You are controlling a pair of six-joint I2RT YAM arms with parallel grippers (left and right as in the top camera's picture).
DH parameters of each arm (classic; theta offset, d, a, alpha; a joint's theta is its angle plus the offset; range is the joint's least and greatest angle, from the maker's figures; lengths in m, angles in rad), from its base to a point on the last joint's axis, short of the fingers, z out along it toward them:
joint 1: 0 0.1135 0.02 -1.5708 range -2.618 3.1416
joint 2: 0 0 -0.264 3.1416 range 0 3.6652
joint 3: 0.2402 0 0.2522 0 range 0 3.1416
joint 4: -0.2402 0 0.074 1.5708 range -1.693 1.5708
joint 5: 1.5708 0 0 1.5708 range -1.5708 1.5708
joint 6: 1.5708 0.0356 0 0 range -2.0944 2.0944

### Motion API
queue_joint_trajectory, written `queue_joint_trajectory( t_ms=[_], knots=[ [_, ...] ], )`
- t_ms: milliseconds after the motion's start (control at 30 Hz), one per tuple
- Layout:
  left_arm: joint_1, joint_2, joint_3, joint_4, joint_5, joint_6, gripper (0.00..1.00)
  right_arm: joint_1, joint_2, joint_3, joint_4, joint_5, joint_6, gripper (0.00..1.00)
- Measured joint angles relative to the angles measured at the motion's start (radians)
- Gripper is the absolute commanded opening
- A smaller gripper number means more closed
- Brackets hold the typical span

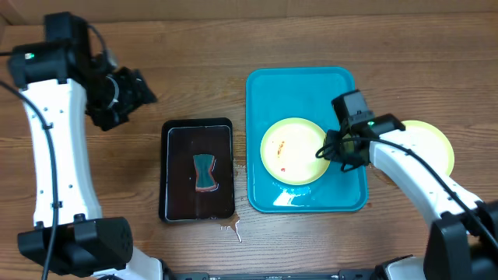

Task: Clean dirty plates on tray and stack at the side
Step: 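Grasp the sponge in the black tray with the left gripper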

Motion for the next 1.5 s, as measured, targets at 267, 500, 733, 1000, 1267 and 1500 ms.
queue_joint_trajectory(
  t_ms=[267,500,733,1000,1267,1500],
  knots=[
    [-0.281,-0.002,-0.219,0.085,-0.139,-0.01,0.75,0.0,-0.077,0.065,-0.038,0.006,-0.048,0.38],
    [-0.377,0.002,-0.568,0.393,-0.228,-0.09,0.55,0.0,-0.077,0.065,-0.086,-0.042,-0.06,0.39],
    [-0.377,0.002,-0.799,0.629,-0.239,-0.148,0.38,0.0,-0.077,0.065,-0.087,-0.06,-0.062,0.39],
    [-0.377,0.002,-0.91,0.706,-0.208,-0.168,0.04,0.0,-0.077,0.065,-0.085,-0.067,-0.062,0.38],
    [-0.377,0.002,-0.89,0.612,-0.208,-0.159,0.04,-0.084,-0.077,0.065,-0.075,0.004,-0.016,0.38],
    [-0.377,0.002,-0.68,0.427,-0.267,-0.13,0.04,-0.246,-0.077,0.064,-0.068,-0.195,-0.155,0.42]
  ],
)
